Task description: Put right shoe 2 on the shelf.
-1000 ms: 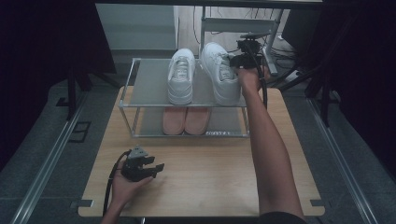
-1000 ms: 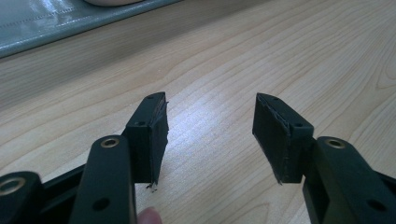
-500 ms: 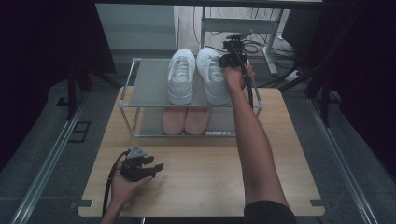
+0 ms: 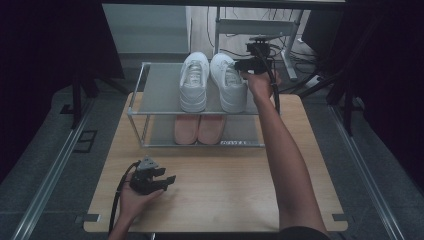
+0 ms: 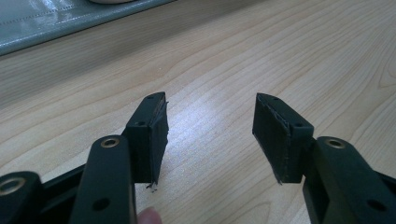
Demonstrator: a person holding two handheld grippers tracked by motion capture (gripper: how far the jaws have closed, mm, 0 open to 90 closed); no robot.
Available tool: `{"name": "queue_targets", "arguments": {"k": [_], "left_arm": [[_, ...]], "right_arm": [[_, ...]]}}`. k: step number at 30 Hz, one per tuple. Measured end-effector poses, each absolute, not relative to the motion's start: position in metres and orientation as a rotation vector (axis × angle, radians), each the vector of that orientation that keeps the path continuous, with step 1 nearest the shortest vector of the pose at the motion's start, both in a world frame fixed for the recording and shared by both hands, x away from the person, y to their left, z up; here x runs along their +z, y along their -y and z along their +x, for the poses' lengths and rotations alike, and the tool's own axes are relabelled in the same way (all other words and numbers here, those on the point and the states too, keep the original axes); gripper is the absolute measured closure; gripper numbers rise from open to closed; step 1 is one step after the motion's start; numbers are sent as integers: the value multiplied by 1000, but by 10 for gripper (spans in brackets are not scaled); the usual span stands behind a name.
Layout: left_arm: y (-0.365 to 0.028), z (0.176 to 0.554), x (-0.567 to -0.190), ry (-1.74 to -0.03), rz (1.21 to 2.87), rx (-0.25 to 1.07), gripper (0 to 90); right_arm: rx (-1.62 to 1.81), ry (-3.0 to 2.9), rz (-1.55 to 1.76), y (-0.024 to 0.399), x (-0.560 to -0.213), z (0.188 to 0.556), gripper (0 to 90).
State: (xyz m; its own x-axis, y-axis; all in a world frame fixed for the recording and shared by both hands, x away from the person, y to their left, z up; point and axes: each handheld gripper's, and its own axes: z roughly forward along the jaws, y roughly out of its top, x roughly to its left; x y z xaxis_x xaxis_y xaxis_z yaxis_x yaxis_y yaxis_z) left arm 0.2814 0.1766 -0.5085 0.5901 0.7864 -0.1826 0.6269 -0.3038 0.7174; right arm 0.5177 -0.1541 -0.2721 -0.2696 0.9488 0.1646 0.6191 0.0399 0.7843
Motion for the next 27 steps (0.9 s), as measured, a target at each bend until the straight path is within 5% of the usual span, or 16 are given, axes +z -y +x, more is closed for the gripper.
{"name": "queue_targets", "arguments": {"k": [12,27], "left_arm": [[-177,280,-507,-1117,2033,274,459],[-176,280,-508,-1117,2044,275,459]], "right_arm": [[1223,-1979,1452,201,-279,474,781],[1220,-2031,1455,230,-316,462,869]]}}
